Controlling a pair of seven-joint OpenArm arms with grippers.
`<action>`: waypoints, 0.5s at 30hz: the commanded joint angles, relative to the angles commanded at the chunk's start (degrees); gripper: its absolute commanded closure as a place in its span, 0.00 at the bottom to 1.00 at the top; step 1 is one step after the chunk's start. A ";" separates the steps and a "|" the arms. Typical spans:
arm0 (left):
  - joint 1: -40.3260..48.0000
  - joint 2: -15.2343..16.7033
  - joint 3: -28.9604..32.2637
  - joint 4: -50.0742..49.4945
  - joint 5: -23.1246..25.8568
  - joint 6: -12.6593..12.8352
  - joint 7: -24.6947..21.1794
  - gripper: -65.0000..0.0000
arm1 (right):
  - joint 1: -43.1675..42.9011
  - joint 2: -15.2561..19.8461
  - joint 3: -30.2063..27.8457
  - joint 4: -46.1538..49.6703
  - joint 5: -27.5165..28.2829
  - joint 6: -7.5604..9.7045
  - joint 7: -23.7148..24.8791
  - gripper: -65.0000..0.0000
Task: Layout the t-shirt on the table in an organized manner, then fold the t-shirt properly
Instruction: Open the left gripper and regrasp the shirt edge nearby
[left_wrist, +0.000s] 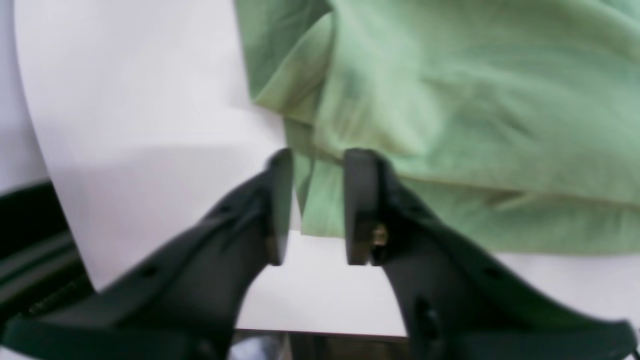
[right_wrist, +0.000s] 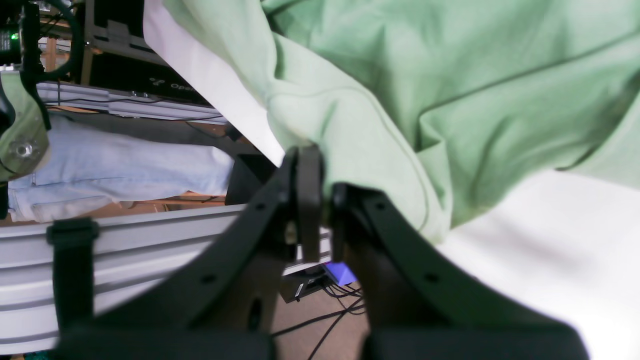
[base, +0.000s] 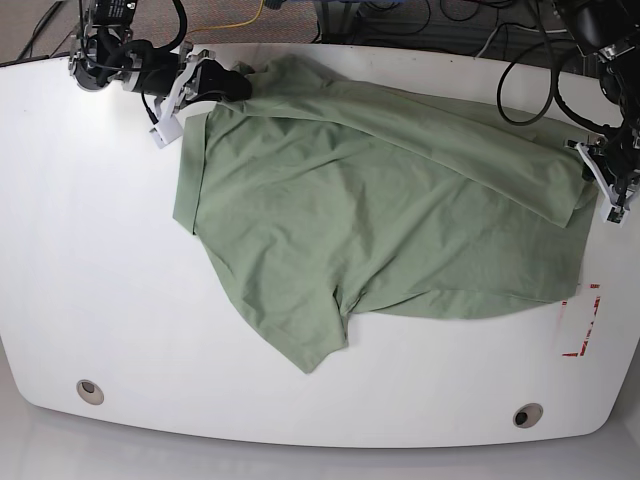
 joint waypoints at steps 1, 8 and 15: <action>-0.18 0.00 0.00 -0.70 0.00 0.00 -0.44 0.63 | 0.00 0.00 0.00 0.00 0.00 0.00 0.00 1.00; -4.40 0.00 0.26 -9.76 0.00 0.00 -1.05 0.63 | 0.00 0.09 -0.09 0.00 0.00 0.00 0.00 1.00; -5.01 0.00 1.14 -10.37 0.00 0.00 -1.05 0.63 | -0.09 0.09 -0.09 0.00 0.00 0.00 0.00 1.00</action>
